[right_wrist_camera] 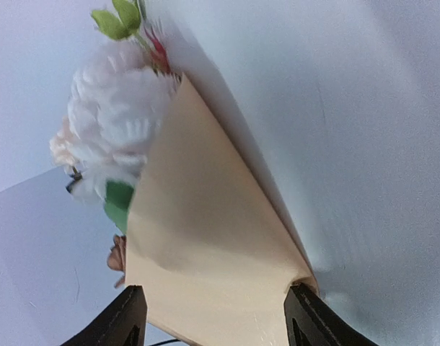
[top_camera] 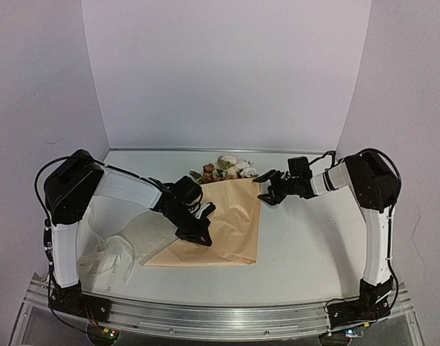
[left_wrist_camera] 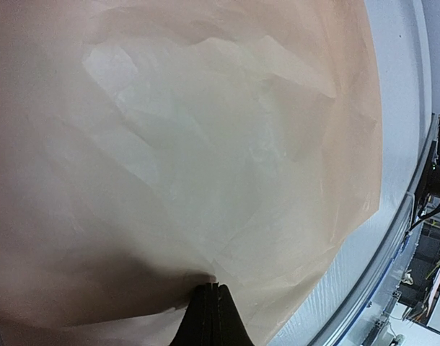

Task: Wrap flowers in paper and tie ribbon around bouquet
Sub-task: Press the fold line on the 2/3-folded wrapping paper.

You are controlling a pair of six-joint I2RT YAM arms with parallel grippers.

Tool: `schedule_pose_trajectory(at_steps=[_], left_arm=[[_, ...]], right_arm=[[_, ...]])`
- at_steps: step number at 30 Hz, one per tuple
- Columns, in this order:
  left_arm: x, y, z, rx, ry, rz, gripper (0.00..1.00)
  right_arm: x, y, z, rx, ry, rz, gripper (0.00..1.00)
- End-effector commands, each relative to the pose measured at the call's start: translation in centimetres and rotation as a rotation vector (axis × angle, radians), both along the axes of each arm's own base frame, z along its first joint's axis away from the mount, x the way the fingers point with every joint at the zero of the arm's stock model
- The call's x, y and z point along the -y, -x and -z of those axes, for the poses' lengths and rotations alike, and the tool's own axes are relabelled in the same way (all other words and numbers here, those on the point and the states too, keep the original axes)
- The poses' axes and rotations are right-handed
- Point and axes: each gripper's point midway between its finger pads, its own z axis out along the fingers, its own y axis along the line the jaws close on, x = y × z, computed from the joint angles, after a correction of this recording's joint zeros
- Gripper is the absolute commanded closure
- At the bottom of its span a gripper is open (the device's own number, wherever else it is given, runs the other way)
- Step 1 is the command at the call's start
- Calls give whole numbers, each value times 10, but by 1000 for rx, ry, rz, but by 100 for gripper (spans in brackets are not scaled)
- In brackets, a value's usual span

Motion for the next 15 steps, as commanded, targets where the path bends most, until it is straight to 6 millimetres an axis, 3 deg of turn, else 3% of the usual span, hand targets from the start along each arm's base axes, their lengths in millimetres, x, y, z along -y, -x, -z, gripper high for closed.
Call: schedule_pose_trajectory(at_steps=[1,8,13,15], left_arm=[[-26,3,29,-41,-128,-18,100],[-29,2,30,-46,-130,-16,100],[-34,-1,28,-44,-134,-14,100],[-36,-3,25,-33,-129,-5,100]], right_arm=[[10,-34,-5,32,32,51,32],[12,-66,-17,52,40,82,32],[17,-58,-37,82,70,62,33],[24,-40,-41,82,113,36,32]])
